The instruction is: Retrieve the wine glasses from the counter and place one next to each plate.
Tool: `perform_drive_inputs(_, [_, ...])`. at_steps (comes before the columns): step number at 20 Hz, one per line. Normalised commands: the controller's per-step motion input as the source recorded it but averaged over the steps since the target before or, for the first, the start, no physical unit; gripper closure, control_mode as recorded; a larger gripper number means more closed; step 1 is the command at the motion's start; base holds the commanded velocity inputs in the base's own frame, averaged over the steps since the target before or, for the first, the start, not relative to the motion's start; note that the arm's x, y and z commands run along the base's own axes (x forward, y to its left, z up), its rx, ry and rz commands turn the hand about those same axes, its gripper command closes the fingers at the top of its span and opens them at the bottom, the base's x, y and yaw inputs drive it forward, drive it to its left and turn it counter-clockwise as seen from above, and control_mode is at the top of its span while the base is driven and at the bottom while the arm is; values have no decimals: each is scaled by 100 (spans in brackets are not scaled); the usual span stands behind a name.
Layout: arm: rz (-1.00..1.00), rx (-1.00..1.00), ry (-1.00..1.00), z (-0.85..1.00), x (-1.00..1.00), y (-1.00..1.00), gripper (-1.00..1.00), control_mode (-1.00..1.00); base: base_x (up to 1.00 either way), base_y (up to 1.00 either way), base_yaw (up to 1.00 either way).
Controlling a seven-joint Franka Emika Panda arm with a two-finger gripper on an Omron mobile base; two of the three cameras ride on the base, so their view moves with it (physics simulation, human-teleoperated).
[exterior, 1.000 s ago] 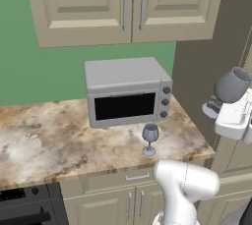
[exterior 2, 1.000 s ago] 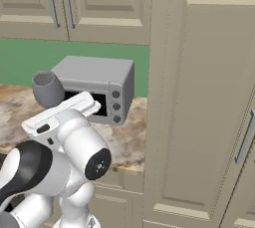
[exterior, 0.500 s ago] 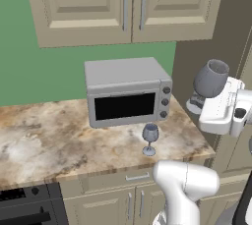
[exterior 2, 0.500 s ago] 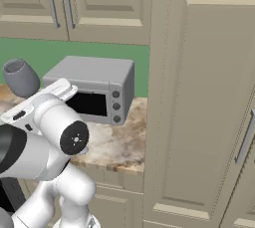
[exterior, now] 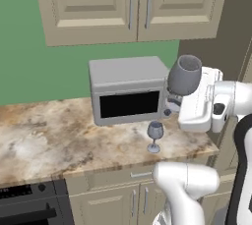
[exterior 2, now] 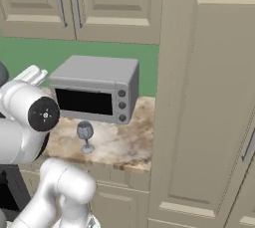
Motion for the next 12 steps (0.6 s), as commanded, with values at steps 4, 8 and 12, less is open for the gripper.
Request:
perform_drive_inputs(4, [0,0,0,0,0,0,100,100,-92,92,3])
perform_drive_inputs(8, [0,0,0,0,0,0,100,100,-100,99,2])
perform_drive_inputs(12, [0,0,0,0,0,0,100,100,-100,97,-1])
